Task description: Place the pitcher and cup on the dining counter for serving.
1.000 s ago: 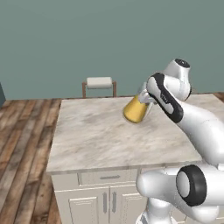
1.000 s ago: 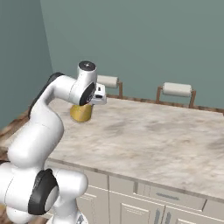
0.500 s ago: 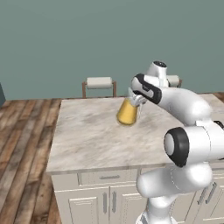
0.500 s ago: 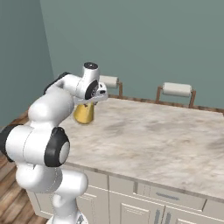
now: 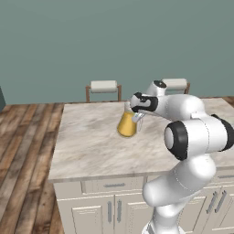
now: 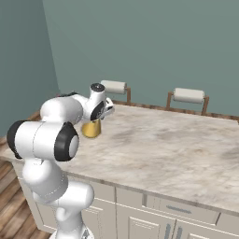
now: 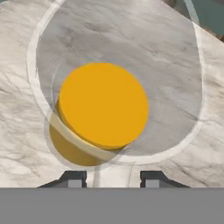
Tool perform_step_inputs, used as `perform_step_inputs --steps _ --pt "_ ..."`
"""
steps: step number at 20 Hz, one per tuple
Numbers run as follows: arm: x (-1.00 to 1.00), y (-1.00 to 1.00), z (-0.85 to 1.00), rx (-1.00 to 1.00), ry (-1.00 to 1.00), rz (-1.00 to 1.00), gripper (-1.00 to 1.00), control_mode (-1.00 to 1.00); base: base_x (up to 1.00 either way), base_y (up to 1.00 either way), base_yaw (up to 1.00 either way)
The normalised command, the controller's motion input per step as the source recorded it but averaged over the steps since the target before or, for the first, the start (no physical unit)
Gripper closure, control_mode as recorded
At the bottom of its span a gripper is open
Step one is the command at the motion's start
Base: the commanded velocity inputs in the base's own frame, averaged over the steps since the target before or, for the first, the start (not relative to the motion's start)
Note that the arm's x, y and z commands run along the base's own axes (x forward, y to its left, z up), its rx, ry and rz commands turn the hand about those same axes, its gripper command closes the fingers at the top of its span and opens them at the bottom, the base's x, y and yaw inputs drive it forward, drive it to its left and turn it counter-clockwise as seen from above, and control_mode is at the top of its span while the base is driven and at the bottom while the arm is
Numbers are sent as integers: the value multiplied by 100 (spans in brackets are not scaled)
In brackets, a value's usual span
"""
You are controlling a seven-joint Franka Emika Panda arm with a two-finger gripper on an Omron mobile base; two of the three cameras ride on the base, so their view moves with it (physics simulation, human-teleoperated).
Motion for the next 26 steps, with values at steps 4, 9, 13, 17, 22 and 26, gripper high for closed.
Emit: perform_step_inputs --steps 4,9,13,17,22,26 --pt "13 21 -68 -12 -1 12 100 -100 0 0 0" --pt "6 33 -52 -13 0 9 100 -100 0 0 0" --pt "0 17 -22 -3 0 5 -100 -100 0 0 0" --pt "-10 2 0 2 -2 0 -100 -100 0 0 0" --pt "-46 0 20 0 -12 0 -100 -100 0 0 0" --pt "-60 -1 37 0 -2 -1 -100 -100 0 0 0"
